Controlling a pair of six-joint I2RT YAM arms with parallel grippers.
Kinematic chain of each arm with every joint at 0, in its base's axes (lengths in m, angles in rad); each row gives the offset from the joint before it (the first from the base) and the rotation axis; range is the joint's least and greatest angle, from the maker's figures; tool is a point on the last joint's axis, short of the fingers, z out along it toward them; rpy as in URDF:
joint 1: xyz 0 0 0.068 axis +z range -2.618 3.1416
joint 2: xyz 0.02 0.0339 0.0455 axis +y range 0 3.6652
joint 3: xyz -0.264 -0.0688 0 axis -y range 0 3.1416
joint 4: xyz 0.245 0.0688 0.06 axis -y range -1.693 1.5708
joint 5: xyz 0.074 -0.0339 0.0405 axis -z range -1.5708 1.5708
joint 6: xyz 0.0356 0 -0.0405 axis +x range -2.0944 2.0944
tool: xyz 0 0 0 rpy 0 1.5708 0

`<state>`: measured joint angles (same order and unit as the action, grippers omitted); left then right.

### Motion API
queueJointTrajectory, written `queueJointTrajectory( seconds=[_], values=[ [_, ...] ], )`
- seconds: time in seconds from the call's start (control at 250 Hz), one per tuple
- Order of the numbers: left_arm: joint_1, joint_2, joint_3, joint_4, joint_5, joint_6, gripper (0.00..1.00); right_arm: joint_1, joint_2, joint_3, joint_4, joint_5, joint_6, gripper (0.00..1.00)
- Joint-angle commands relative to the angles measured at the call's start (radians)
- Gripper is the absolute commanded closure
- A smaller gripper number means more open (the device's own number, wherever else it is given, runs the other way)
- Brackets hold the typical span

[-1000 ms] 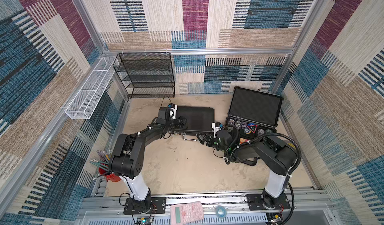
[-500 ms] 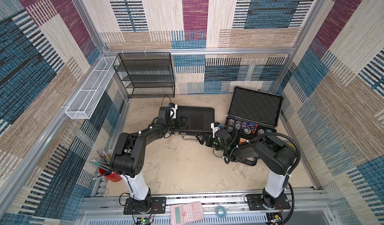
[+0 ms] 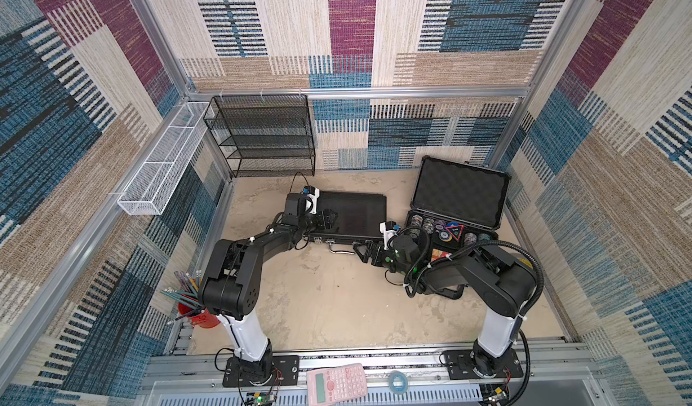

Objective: Open the poker set cases
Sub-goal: Open the fastener on the poker set case.

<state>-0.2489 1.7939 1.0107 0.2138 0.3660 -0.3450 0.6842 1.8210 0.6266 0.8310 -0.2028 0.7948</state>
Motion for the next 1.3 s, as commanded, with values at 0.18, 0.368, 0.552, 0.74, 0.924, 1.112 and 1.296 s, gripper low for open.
queueJointTrajectory(
  seconds=[0.18, 0.368, 0.552, 0.74, 0.924, 1.112, 1.296],
  values=[
    [-0.001, 0.021, -0.018, -0.23, -0.012, -0.037, 0.25, 0.003, -0.075, -0.037, 0.228, -0.127, 0.023, 0.06],
    [-0.001, 0.016, -0.021, -0.227, -0.015, -0.039, 0.26, 0.002, -0.124, -0.032, 0.109, -0.089, 0.022, 0.04],
    [-0.001, -0.027, -0.072, -0.173, -0.028, -0.059, 0.24, -0.001, -0.154, -0.012, 0.01, -0.021, -0.018, 0.01],
    [-0.001, -0.121, -0.149, -0.094, -0.061, -0.088, 0.16, -0.004, -0.2, 0.104, -0.242, 0.103, -0.187, 0.01],
    [-0.003, -0.235, -0.258, 0.009, -0.089, -0.146, 0.12, -0.04, -0.161, 0.235, -0.469, 0.219, -0.279, 0.01],
    [-0.008, -0.376, -0.388, 0.078, -0.137, -0.181, 0.08, -0.07, -0.088, 0.327, -0.573, 0.289, -0.299, 0.0],
    [-0.008, -0.453, -0.447, 0.033, -0.147, -0.184, 0.07, -0.087, -0.015, 0.4, -0.637, 0.323, -0.308, 0.01]
  ],
)
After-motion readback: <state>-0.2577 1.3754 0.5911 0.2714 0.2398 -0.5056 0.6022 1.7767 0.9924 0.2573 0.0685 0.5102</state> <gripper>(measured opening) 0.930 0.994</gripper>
